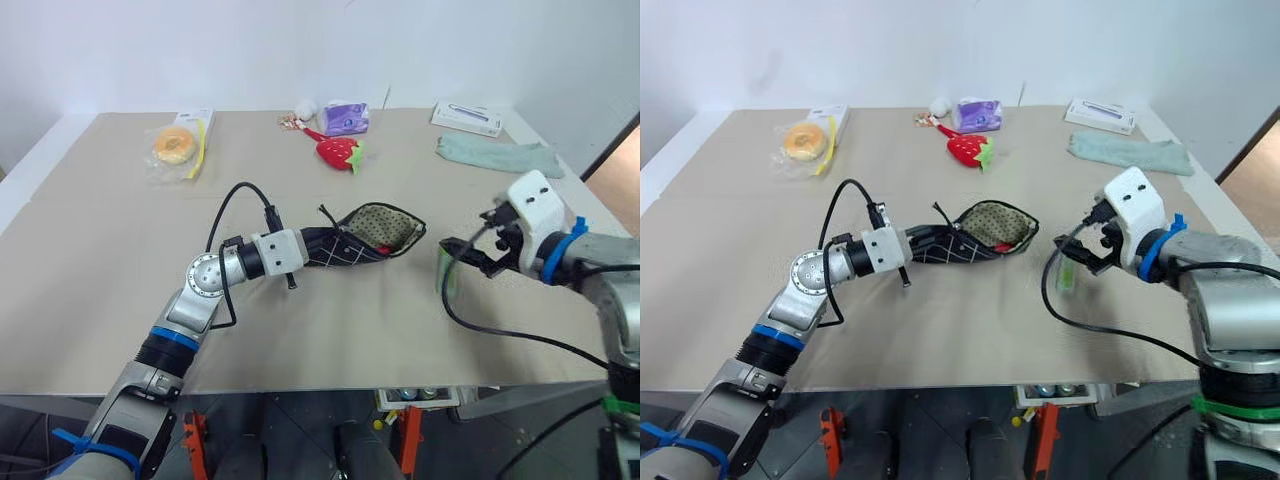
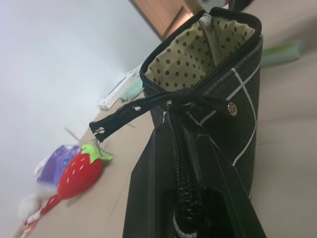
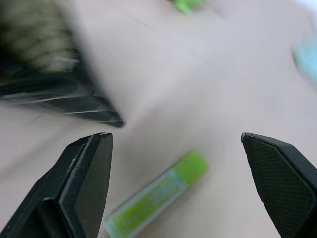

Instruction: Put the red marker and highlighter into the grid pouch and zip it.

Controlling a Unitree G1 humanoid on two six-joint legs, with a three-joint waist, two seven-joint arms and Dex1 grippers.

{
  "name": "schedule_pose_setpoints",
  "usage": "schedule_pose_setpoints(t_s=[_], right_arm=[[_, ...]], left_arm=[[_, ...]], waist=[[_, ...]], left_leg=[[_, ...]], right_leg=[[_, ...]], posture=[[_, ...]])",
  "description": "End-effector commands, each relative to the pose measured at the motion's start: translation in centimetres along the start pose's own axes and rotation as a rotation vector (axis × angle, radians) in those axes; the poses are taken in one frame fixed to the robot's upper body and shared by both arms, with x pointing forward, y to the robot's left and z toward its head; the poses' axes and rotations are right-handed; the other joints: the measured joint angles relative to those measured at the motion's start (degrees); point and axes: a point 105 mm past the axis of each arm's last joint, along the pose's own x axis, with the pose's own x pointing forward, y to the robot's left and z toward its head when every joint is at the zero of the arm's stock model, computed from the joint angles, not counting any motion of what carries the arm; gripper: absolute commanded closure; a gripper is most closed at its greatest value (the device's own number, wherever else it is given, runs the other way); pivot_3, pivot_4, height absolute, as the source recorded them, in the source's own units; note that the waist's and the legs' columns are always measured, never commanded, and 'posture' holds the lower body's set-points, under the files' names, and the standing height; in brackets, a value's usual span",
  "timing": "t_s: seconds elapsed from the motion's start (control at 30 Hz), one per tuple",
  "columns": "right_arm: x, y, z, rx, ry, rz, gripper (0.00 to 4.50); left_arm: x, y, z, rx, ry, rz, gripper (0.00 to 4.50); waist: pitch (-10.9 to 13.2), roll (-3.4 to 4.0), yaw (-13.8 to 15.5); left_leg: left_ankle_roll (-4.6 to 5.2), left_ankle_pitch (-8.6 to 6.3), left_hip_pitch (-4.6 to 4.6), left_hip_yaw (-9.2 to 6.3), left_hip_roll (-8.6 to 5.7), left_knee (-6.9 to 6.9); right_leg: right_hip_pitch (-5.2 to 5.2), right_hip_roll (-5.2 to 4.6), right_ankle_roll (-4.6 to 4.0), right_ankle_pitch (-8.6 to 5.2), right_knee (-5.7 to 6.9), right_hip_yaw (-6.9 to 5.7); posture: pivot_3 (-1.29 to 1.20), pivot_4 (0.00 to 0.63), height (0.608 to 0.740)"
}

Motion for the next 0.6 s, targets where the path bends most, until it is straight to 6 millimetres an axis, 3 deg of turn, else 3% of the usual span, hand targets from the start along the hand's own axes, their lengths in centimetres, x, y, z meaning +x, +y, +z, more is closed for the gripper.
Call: schedule_pose_setpoints(t_s=[0.03, 0.27, 0.5, 0.6], right_arm=[[-0.3, 0.3, -1.1, 0.056, 0.055, -0.112, 0.04], [0.3, 0.7, -4.6, 0.041, 0.168, -0.228, 0.04], [1.5, 1.1, -6.7, 0.085, 0.204, -0.226, 0.04], [1.7, 0.7, -7.4, 0.09, 0.212, -0.244, 0.85]], left_arm=[[-0.3, 1.3, 0.5, 0.028, -0.007, 0.037, 4.5], [-0.3, 1.2, 0.6, 0.024, -0.015, 0.028, 4.5], [-0.1, 1.1, 0.9, 0.024, -0.027, 0.022, 4.5], [-0.1, 1.2, 1.0, 0.026, -0.031, 0.022, 4.5]], waist=[[0.0, 0.03, 0.2], [0.0, 0.03, 0.8], [0.0, 0.03, 0.7], [0.0, 0.02, 0.7]], left_leg=[[0.0, 0.0, -0.04, -0.01, 0.0, -0.01], [0.01, 0.0, -0.12, -0.01, -0.1, -0.01], [0.03, 0.02, -0.06, -0.01, -0.04, -0.01], [0.03, 0.02, -0.02, 0.0, -0.04, 0.0]], right_leg=[[-0.03, 0.0, 0.0, -0.01, 0.0, -0.01], [-0.03, -0.12, 0.05, -0.04, -0.04, -0.01], [-0.01, -0.05, 0.06, -0.03, -0.04, -0.03], [0.02, -0.05, 0.08, -0.02, -0.04, -0.01]], posture=[[0.0, 0.15, 0.74], [0.0, 0.15, 0.74], [0.0, 0.15, 0.74], [0.0, 0.15, 0.74]])
